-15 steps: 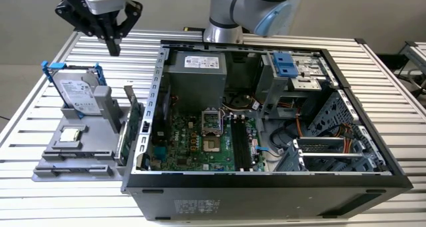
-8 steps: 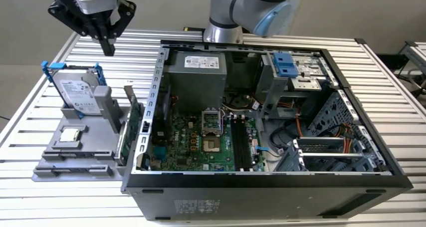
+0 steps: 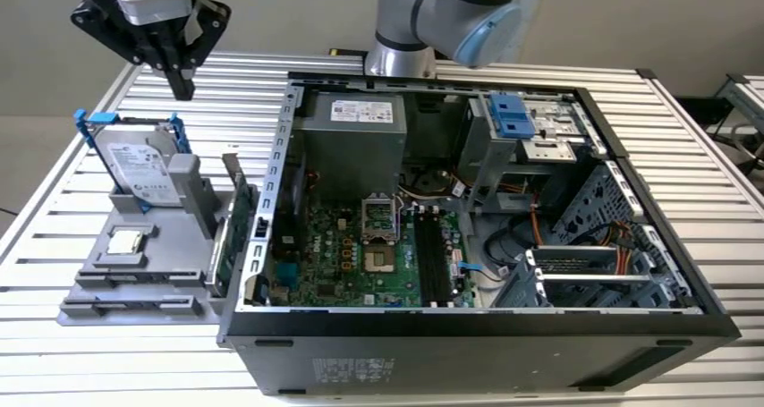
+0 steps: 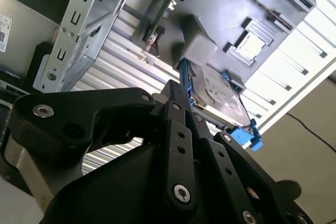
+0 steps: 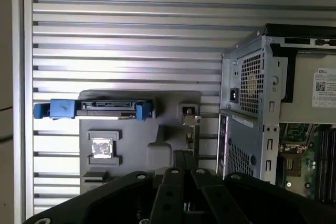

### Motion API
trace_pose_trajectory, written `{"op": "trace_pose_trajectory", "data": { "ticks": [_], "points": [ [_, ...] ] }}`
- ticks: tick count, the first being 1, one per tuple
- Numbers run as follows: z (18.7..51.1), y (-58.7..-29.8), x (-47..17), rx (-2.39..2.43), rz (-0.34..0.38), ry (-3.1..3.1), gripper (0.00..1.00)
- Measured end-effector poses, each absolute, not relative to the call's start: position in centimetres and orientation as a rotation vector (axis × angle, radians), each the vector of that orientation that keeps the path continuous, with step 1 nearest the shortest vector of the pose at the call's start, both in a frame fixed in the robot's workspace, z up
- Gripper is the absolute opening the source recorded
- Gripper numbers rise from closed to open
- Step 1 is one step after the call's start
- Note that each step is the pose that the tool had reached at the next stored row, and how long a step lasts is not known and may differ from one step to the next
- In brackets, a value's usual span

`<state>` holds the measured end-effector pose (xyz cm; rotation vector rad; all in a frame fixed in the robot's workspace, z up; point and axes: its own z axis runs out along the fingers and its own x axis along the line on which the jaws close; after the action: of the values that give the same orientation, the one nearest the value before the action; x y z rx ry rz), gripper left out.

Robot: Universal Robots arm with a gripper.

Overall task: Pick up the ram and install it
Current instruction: 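Reach for the ram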

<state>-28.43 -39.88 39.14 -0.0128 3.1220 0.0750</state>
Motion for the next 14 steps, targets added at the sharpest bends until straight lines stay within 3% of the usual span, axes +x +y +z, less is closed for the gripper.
{"op": "trace_pose_trajectory", "data": {
  "ticks": [14],
  "points": [
    [39.0, -39.9, -30.4, -0.014, 0.075, 3.122, 0.00]
  ]
}}
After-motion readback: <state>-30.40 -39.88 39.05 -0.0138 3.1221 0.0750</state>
